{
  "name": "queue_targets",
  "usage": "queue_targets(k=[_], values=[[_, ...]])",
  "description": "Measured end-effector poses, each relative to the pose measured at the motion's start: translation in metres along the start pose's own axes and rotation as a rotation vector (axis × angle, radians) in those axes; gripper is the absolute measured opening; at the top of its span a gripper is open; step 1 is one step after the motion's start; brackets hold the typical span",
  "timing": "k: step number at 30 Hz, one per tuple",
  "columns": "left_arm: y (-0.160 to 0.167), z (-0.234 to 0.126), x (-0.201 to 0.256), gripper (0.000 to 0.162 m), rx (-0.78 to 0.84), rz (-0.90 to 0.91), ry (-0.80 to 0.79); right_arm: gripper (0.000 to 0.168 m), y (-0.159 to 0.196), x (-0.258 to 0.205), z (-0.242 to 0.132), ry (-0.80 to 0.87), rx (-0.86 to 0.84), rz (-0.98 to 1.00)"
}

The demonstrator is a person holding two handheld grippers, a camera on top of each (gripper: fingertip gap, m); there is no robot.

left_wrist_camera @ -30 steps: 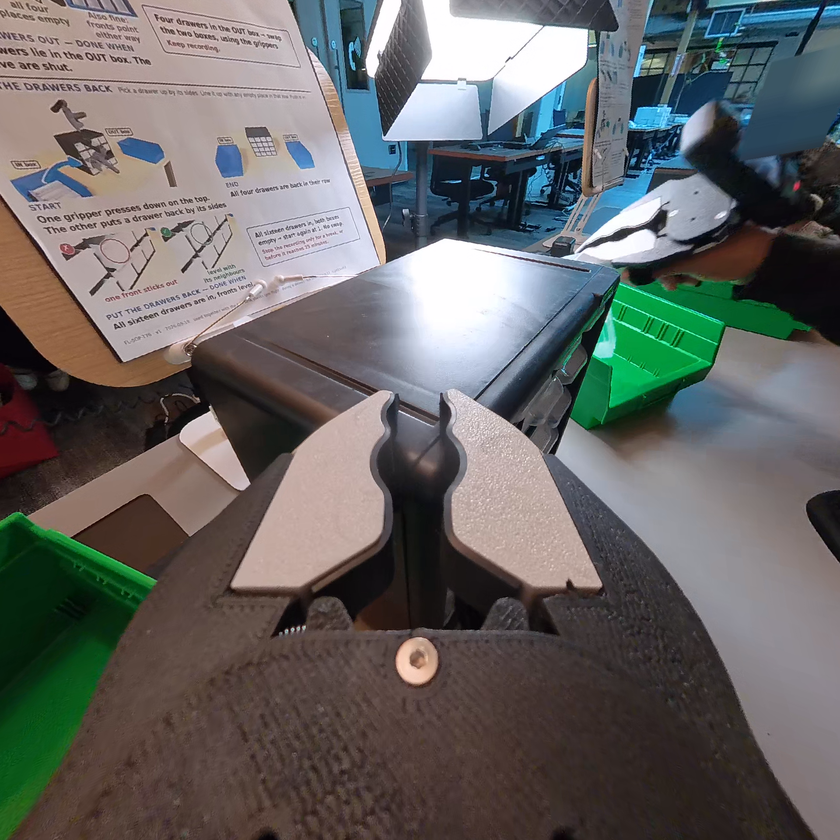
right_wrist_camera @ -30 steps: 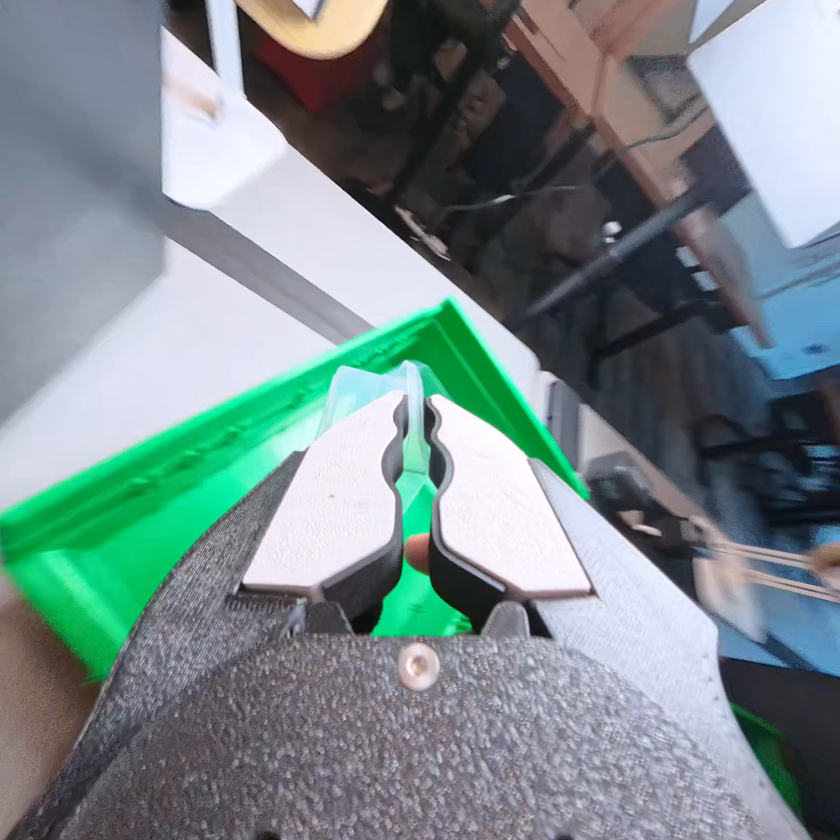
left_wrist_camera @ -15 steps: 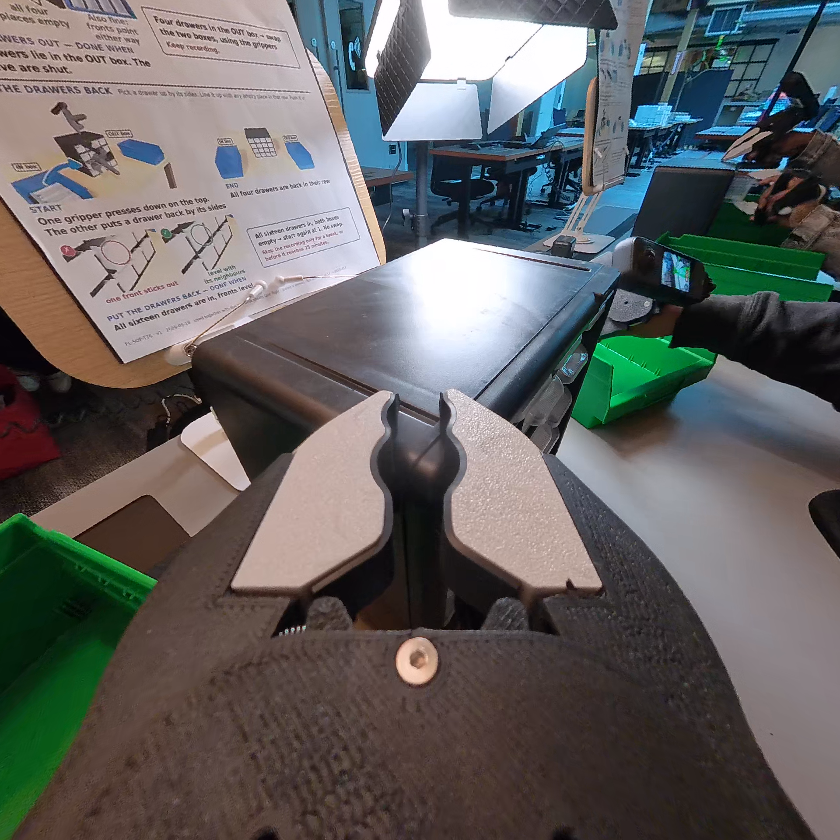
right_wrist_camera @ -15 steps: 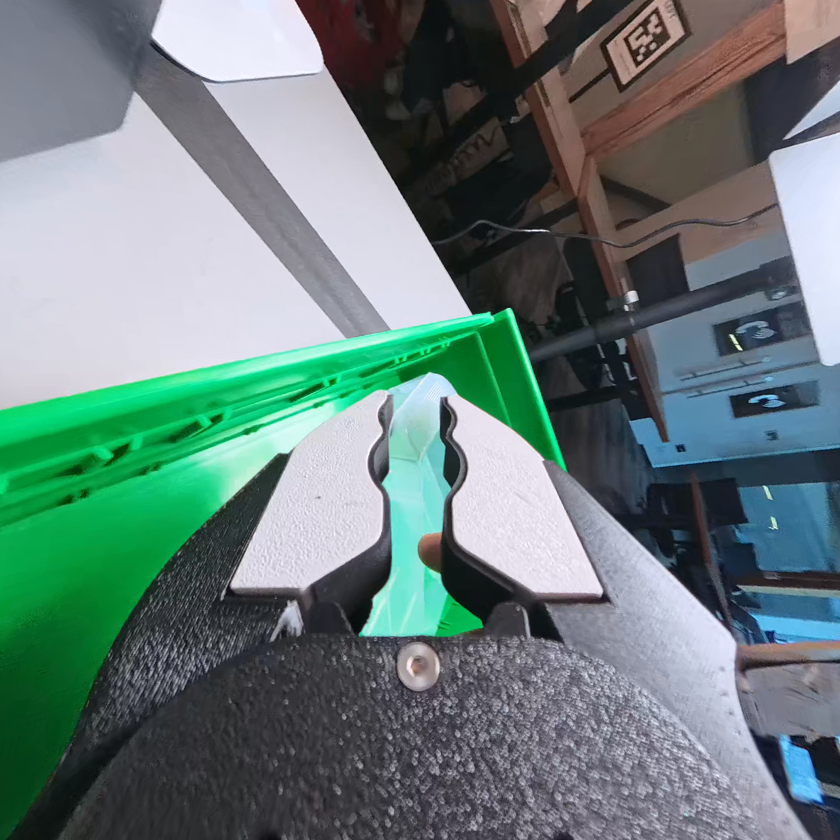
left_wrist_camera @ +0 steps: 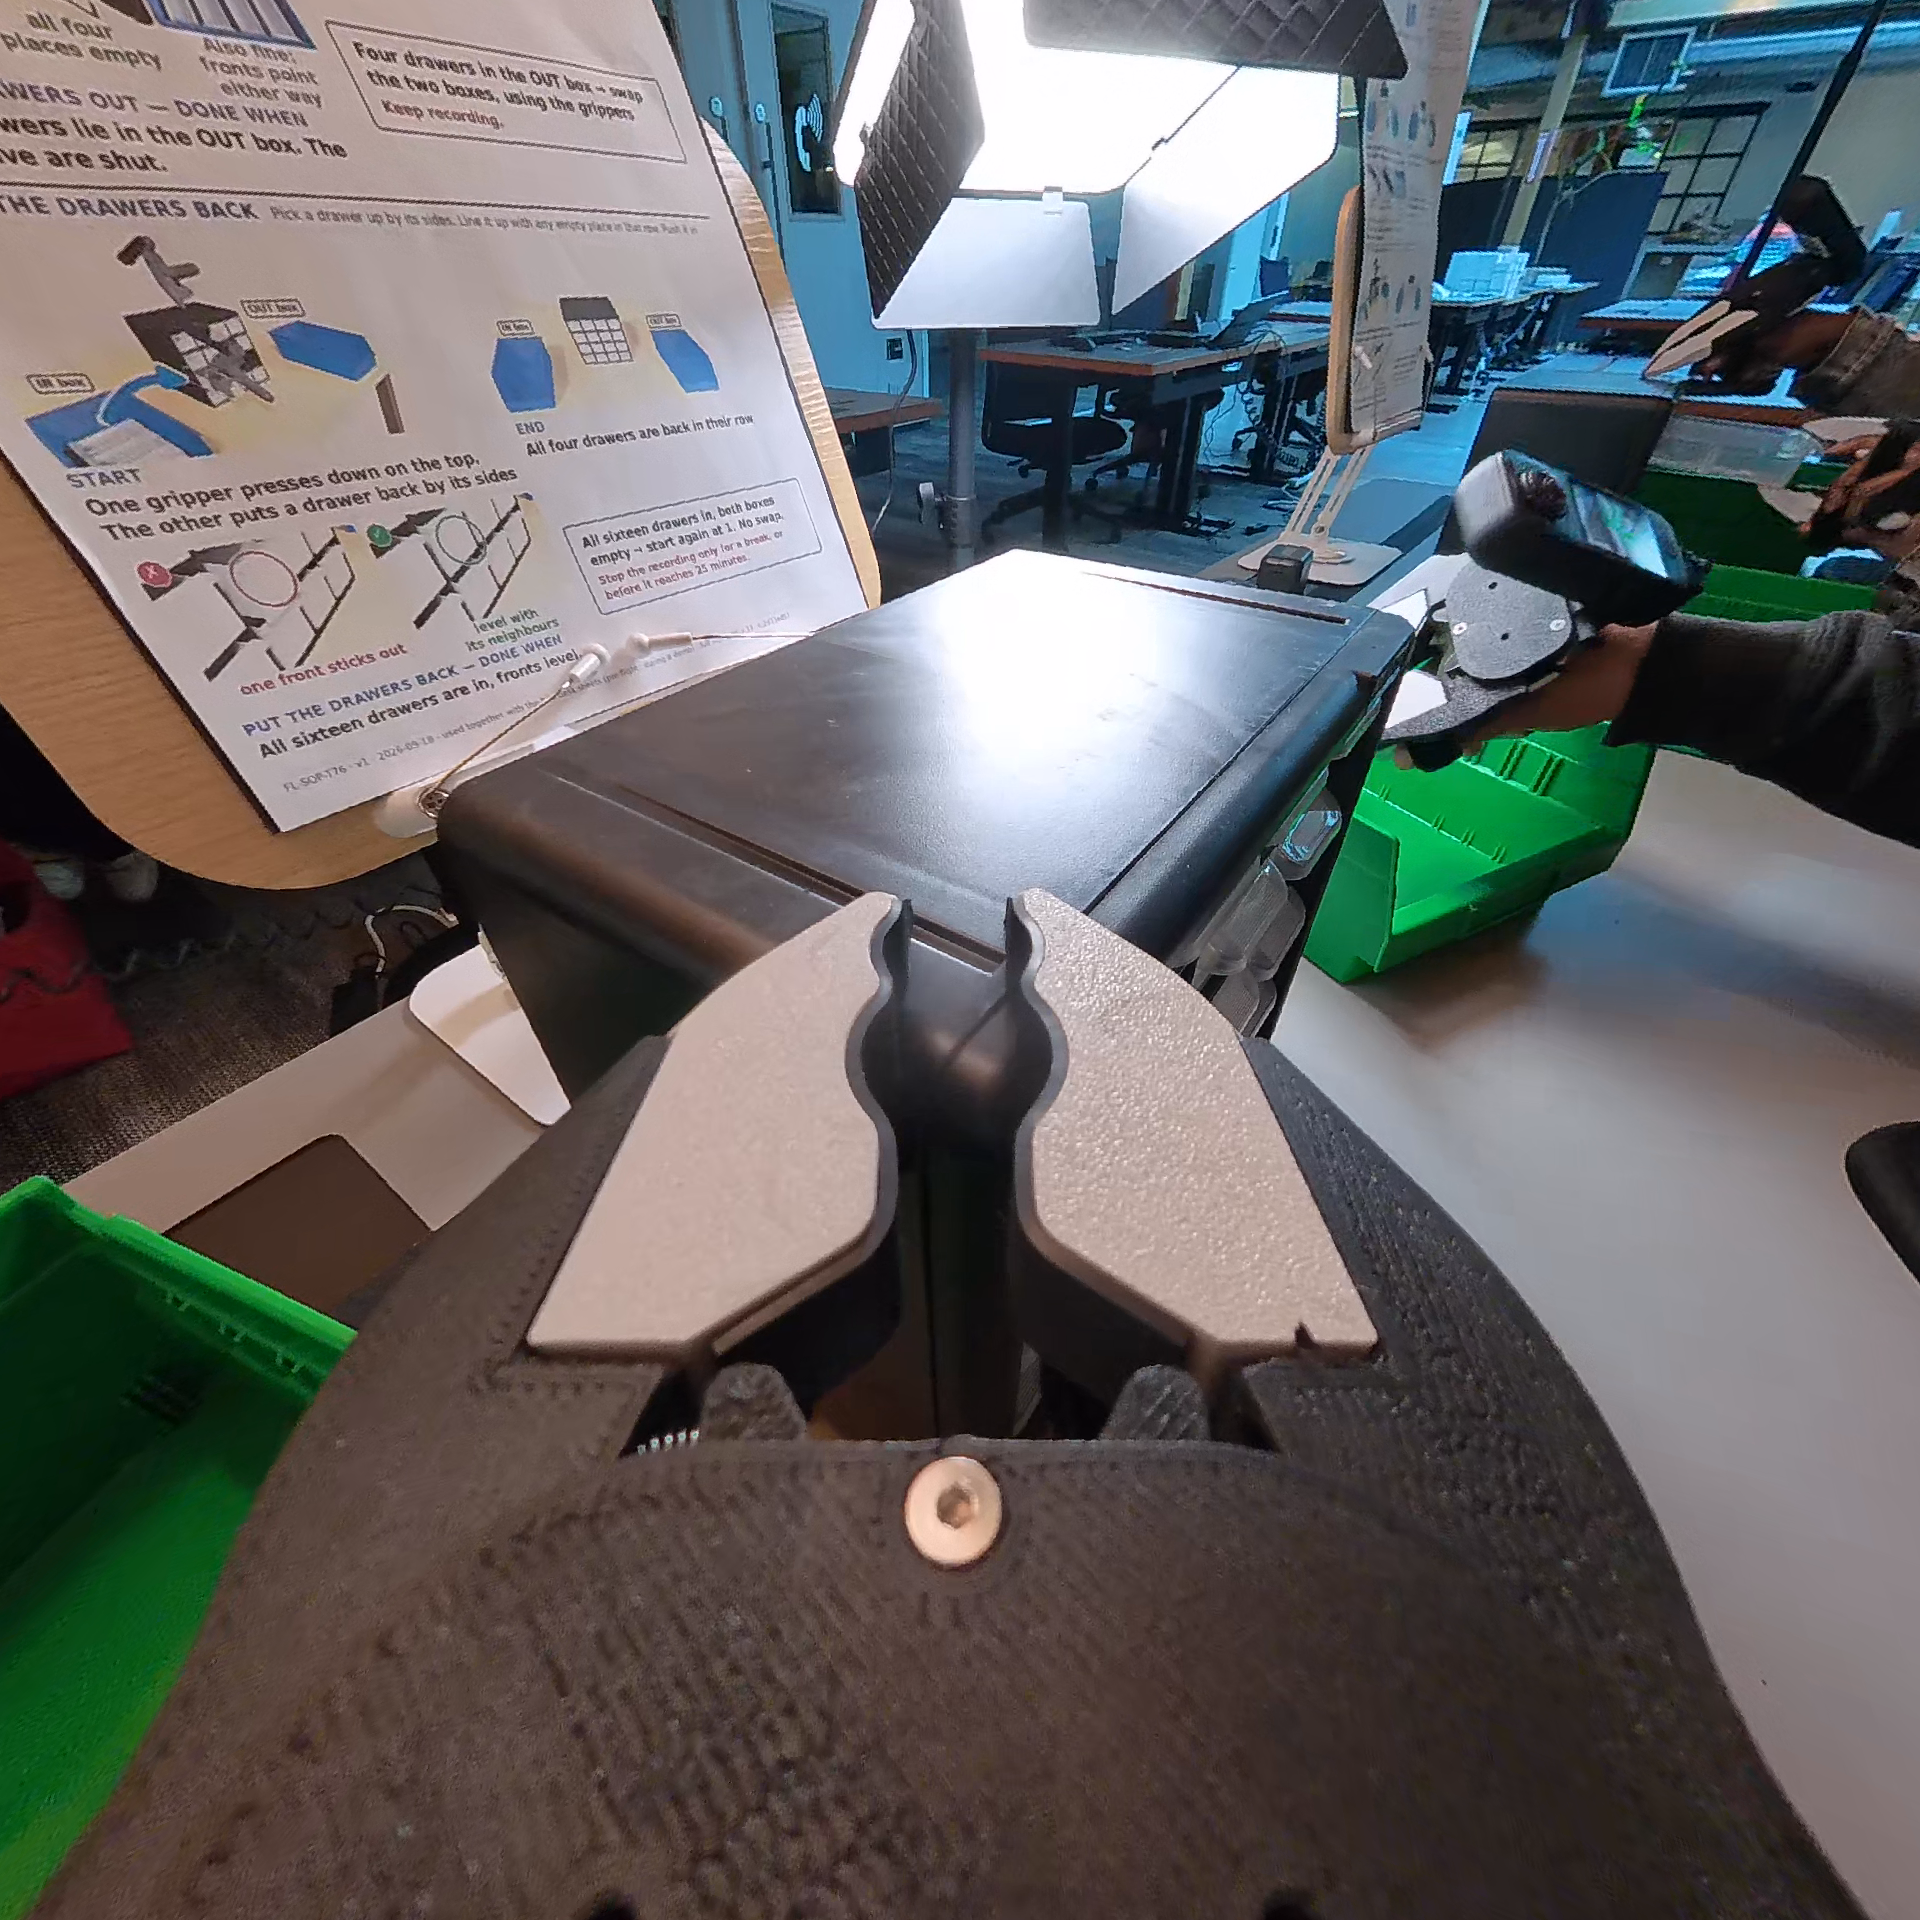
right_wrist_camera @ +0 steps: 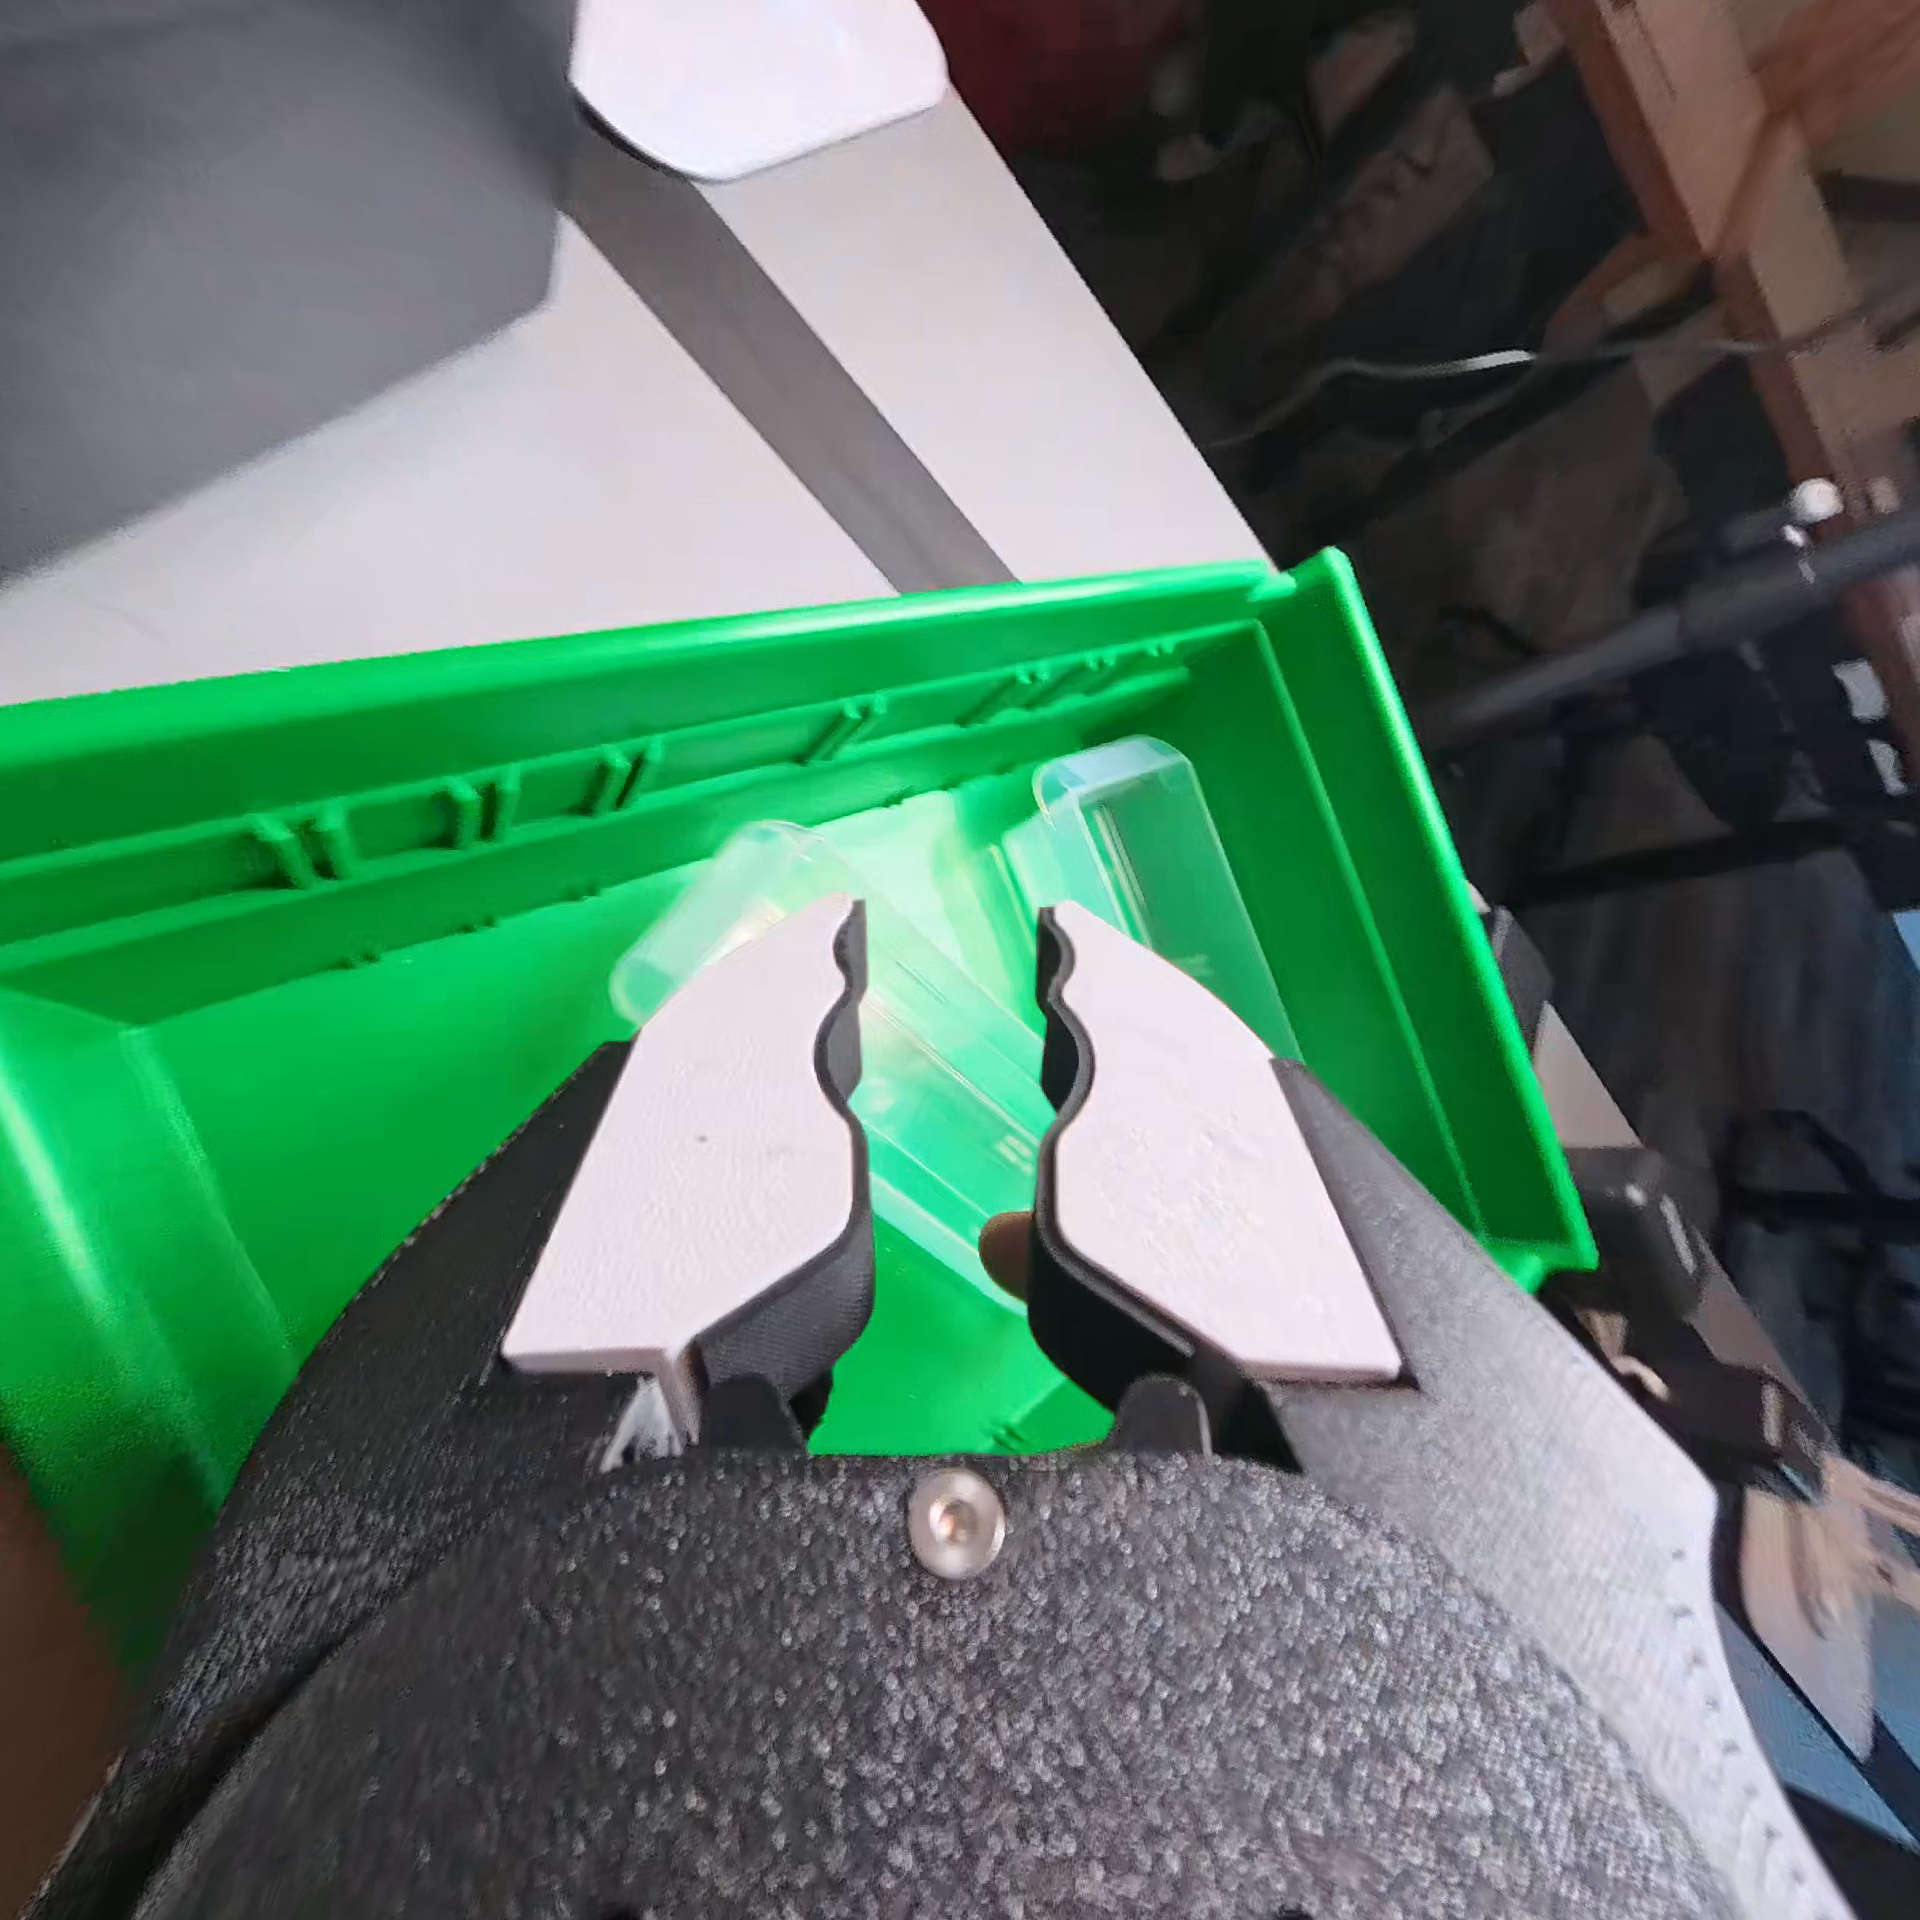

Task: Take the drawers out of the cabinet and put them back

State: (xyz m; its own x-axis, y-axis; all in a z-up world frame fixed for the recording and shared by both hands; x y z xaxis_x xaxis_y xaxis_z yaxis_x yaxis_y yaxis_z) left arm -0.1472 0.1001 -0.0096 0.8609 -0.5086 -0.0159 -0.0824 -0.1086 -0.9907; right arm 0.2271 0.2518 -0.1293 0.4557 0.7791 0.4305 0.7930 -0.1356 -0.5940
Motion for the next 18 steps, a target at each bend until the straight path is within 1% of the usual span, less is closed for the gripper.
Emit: queue_targets(k=[1,3,6,7,9,11,12,15,18], values=[[0.000,0.000,0.000,0.017,0.000,0.000,0.000,0.029,0.004,0.003,0.000,0.021,-0.029,-0.006],[0.000,0.000,0.000,0.017,0.000,0.000,-0.001,0.029,0.011,-0.003,0.002,-0.031,-0.078,-0.044],[0.000,0.000,0.000,0.017,0.001,0.000,0.001,0.034,0.030,-0.035,0.005,-0.283,-0.207,-0.031],[0.000,0.000,0.000,0.017,0.001,-0.001,0.003,0.035,0.037,-0.041,0.007,-0.319,-0.249,-0.037],[0.000,0.000,0.000,0.018,0.001,-0.003,0.004,0.034,0.047,-0.040,0.015,-0.272,-0.305,-0.100],[0.000,0.000,0.000,0.018,0.002,-0.001,0.002,0.025,0.050,-0.033,0.024,-0.197,-0.321,-0.149],[0.000,0.000,0.000,0.018,0.003,-0.001,0.002,0.021,0.049,-0.030,0.028,-0.172,-0.317,-0.153],[0.000,0.000,0.000,0.018,0.004,-0.002,0.002,0.015,0.044,-0.016,0.038,-0.085,-0.294,-0.157],[0.000,0.000,0.000,0.018,0.004,-0.001,0.003,0.015,0.044,-0.001,0.048,-0.009,-0.327,-0.160]])
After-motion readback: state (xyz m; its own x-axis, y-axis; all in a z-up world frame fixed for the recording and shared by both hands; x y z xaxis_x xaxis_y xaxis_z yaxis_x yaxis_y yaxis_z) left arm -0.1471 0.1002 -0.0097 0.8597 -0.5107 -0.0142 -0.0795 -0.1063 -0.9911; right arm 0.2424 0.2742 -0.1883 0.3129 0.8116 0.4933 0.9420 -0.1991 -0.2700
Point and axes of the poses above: each gripper's, where its closed fingertips meet, z out along the fingers, y out of its underside, x = y × z across the jaws, the point moved 2 cm from there along -z, back along the fingers, and after that the axes turned 8 degrees about -y, right-handed, at the moved point
